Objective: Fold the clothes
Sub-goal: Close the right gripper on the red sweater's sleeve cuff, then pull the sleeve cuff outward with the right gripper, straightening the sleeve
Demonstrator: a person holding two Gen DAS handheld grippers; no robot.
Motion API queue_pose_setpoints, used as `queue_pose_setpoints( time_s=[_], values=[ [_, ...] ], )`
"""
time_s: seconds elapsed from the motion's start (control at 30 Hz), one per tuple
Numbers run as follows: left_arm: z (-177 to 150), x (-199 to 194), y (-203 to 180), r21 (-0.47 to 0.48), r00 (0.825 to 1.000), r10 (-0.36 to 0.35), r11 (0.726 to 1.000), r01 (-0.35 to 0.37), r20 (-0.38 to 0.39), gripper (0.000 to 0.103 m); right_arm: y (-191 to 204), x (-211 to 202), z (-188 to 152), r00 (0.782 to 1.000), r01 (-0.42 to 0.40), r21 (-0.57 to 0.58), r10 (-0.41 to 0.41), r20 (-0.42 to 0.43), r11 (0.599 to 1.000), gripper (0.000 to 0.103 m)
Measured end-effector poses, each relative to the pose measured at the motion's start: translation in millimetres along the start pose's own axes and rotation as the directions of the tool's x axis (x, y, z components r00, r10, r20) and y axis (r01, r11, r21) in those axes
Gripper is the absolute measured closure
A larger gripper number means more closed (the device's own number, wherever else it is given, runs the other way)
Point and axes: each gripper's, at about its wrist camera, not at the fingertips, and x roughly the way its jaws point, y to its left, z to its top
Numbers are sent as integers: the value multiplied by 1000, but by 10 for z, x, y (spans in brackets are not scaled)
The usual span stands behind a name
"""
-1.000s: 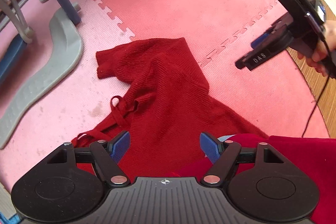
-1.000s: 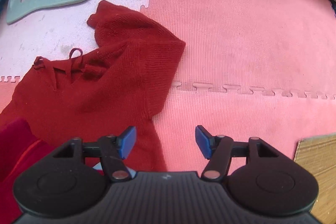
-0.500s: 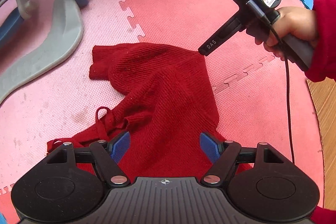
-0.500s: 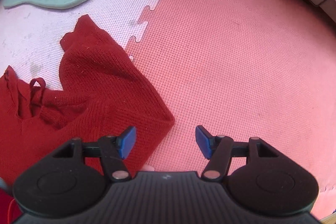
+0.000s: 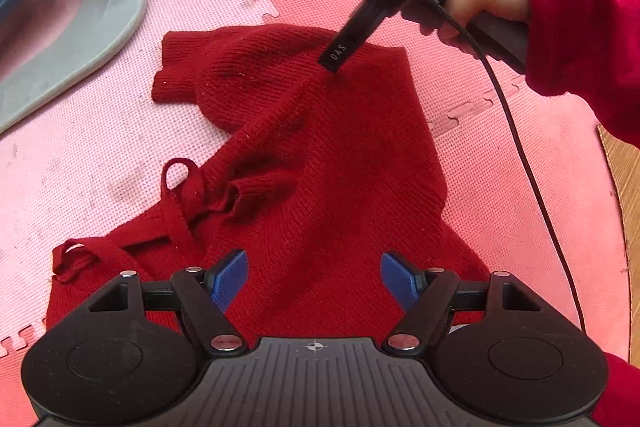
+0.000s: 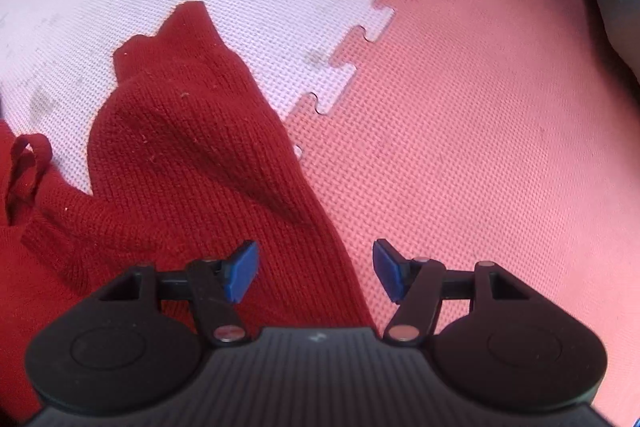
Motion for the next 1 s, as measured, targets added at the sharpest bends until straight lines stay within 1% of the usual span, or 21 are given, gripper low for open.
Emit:
queue_pose_setpoints(
  time_s=[0.1,0.17,0.3,0.43,0.5,0.53,0.57,0.6,0.63,0.67,0.77,0.87,0.9,0.97,1.0],
  values=[
    [-68,62,-16,26,1000,-2,1000,2,7,27,132,98,91,1000,3,-76,-2,16,997,39],
    [-90,73,-8,24,1000,-10,1000,10,7,27,213,138,158,1000,1,-112,2,24,994,39],
    [-95,53,19,21,1000,-3,1000,3,21,27,316,147,258,998,-18,-187,29,54,982,39],
    [-86,60,5,36,1000,7,999,-8,22,27,308,173,314,996,-48,-199,62,66,979,39],
    [-85,72,-9,43,1000,11,999,-12,19,27,273,194,316,994,-71,-177,84,67,982,40],
    [-86,73,-23,46,1000,12,999,-13,18,27,240,205,306,992,-93,-154,105,67,984,44],
    [-89,79,-34,47,1000,9,999,-10,16,27,199,213,299,989,-125,-123,134,67,984,54],
    [-92,87,-43,48,1000,6,999,-6,13,27,154,218,293,985,-151,-91,157,72,984,61],
    [-92,98,-50,49,1000,3,999,-4,9,27,124,206,288,983,-164,-70,169,72,984,80],
    [-93,104,-62,50,1000,3,999,-3,5,27,102,185,286,982,-172,-55,176,70,984,92],
    [-83,110,-69,47,1000,-2,999,2,0,27,19,67,250,975,-201,-9,201,91,980,93],
    [-63,96,-45,28,1000,-8,1000,8,-2,27,-159,-111,146,972,-210,96,197,131,973,93],
    [-57,86,-42,26,1000,-6,1000,6,-3,27,-227,-190,91,973,-197,127,178,147,972,93],
    [-45,63,-34,24,1000,-3,1000,3,-4,27,-386,-380,-50,977,-149,180,117,177,972,93],
    [-40,57,-26,23,1000,-7,1000,7,-5,27,-503,-481,-138,978,-126,227,83,190,966,93]
  ],
)
